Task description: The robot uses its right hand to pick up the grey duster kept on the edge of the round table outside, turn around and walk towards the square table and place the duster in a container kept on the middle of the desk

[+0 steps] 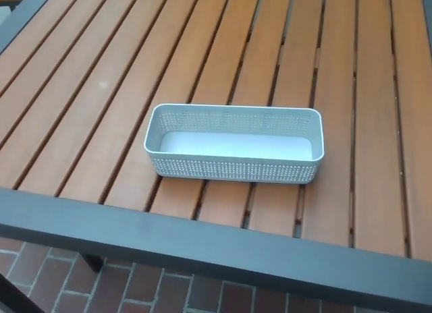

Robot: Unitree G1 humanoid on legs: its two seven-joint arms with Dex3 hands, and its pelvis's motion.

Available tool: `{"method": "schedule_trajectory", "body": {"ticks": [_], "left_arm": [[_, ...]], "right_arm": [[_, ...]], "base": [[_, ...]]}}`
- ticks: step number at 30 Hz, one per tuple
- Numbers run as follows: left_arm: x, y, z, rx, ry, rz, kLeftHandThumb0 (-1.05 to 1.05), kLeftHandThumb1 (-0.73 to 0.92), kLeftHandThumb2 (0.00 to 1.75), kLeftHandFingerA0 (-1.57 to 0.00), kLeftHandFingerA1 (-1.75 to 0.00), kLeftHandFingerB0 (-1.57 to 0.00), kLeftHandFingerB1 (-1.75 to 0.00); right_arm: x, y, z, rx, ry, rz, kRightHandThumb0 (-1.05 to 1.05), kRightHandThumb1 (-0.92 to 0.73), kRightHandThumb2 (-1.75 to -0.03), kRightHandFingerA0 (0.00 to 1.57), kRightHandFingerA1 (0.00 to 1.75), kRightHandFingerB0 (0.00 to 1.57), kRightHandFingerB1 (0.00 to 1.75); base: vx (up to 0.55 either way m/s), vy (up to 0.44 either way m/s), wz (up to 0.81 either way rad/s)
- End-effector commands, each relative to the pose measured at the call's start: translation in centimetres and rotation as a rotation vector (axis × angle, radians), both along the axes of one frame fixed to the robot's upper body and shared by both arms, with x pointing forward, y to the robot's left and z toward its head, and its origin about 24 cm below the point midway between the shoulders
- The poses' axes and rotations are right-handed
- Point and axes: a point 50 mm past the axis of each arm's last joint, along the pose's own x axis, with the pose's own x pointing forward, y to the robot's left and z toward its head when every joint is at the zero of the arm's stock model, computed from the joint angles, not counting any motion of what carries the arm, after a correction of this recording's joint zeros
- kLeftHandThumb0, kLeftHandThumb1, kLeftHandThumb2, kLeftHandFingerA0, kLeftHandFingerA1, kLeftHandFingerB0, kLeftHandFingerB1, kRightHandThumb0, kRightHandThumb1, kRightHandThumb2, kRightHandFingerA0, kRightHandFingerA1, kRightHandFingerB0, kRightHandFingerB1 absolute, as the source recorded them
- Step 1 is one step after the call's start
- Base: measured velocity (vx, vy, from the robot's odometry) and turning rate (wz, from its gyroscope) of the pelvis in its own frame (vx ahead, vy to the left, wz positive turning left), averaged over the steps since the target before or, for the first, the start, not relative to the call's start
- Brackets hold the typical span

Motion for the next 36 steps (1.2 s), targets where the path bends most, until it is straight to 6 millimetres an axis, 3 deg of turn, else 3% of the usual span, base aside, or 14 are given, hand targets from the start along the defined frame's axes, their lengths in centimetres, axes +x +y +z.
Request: {"method": "schedule_trajectory", "body": {"ticks": [1, 4, 5, 7, 12, 13, 14, 16, 19, 20, 23, 30, 34, 36], "left_arm": [[1.7, 0.5, 1.0, 0.015, -0.053, -0.027, -0.43, 0.64, 0.58, -0.85, -0.80, -0.85, -0.62], [5.4, 1.4, 3.1, 0.048, -0.124, -0.057, -0.43, 0.64, 0.58, -0.85, -0.80, -0.85, -0.62], [5.4, 1.4, 3.1, 0.048, -0.124, -0.057, -0.43, 0.64, 0.58, -0.85, -0.80, -0.85, -0.62], [7.4, 1.2, 4.0, 0.048, -0.165, -0.071, -0.43, 0.64, 0.58, -0.85, -0.80, -0.85, -0.62], [8.6, 0.9, 4.4, 0.042, -0.188, -0.075, -0.43, 0.64, 0.58, -0.85, -0.80, -0.85, -0.62], [10.9, -1.2, 4.4, 0.000, -0.247, -0.070, -0.43, 0.64, 0.58, -0.85, -0.80, -0.85, -0.62], [11.6, -1.8, 4.5, -0.012, -0.263, -0.069, -0.43, 0.64, 0.58, -0.85, -0.80, -0.85, -0.62], [12.0, -2.1, 4.5, -0.018, -0.271, -0.068, -0.43, 0.64, 0.58, -0.85, -0.80, -0.85, -0.62], [14.0, -3.5, 5.1, -0.034, -0.304, -0.080, -0.43, 0.64, 0.58, -0.85, -0.80, -0.85, -0.62], [14.0, -3.5, 5.1, -0.034, -0.304, -0.080, -0.43, 0.64, 0.58, -0.85, -0.80, -0.85, -0.62], [16.0, -2.1, 7.6, -0.002, -0.355, -0.065, -0.43, 0.64, 0.58, -0.85, -0.80, -0.85, -0.62], [16.7, -2.2, 8.0, -0.002, -0.361, -0.060, -0.43, 0.64, 0.58, -0.85, -0.80, -0.85, -0.62], [16.4, -0.9, 8.6, 0.024, -0.350, -0.058, -0.43, 0.64, 0.58, -0.85, -0.80, -0.85, -0.62], [14.1, -0.3, 7.0, 0.025, -0.296, -0.058, -0.43, 0.64, 0.58, -0.85, -0.80, -0.85, -0.62]], "right_arm": [[0.0, -0.4, 0.7, 0.009, -0.052, -0.019, -0.17, -0.52, -0.84, 0.94, 1.59, 0.88, 1.12], [0.3, -0.5, 0.9, 0.043, -0.112, -0.045, -0.17, -0.52, -0.84, 0.94, 1.59, 0.88, 1.12], [0.3, -0.5, 0.9, 0.043, -0.112, -0.045, -0.17, -0.52, -0.84, 0.94, 1.59, 0.88, 1.12], [0.4, -0.6, 1.9, 0.041, -0.156, -0.058, -0.17, -0.52, -0.84, 0.94, 1.59, 0.88, 1.12], [0.6, -0.8, 2.6, 0.036, -0.184, -0.064, -0.17, -0.52, -0.84, 0.94, 1.59, 0.88, 1.12], [1.6, -1.7, 5.1, -0.004, -0.245, -0.068, -0.17, -0.52, -0.84, 0.94, 1.59, 0.88, 1.12], [1.9, -1.9, 5.8, -0.015, -0.264, -0.070, -0.17, -0.52, -0.84, 0.94, 1.59, 0.88, 1.12], [2.0, -2.1, 6.3, -0.020, -0.274, -0.070, -0.17, -0.52, -0.84, 0.94, 1.59, 0.88, 1.12], [2.2, -2.9, 7.6, -0.035, -0.312, -0.089, -0.17, -0.52, -0.84, 0.94, 1.59, 0.88, 1.12], [2.2, -2.9, 7.6, -0.035, -0.312, -0.089, -0.17, -0.52, -0.84, 0.94, 1.59, 0.88, 1.12], [3.7, -2.5, 8.0, -0.006, -0.353, -0.080, -0.17, -0.52, -0.84, 0.94, 1.59, 0.88, 1.12], [4.3, -2.6, 8.2, -0.004, -0.366, -0.084, -0.17, -0.52, -0.84, 0.94, 1.59, 0.88, 1.12], [4.4, -1.9, 7.1, 0.018, -0.357, -0.081, -0.17, -0.52, -0.84, 0.94, 1.59, 0.88, 1.12], [3.5, -1.5, 5.8, 0.017, -0.306, -0.072, -0.17, -0.52, -0.84, 0.94, 1.59, 0.88, 1.12]], "base": [[0.00, 0.124, -0.01], [0.00, 0.194, 0.11], [0.02, 0.214, -0.32], [0.00, 0.224, 0.11], [0.03, 0.179, 0.09], [0.03, 0.102, 1.34], [0.03, 0.107, -0.24], [0.03, 0.101, -0.11], [0.02, 0.167, -0.06], [-0.03, 0.249, -0.19], [0.05, 0.368, 0.11], [0.05, 0.280, 0.00], [0.02, 0.070, 0.08], [0.03, 0.011, 0.22]]}}
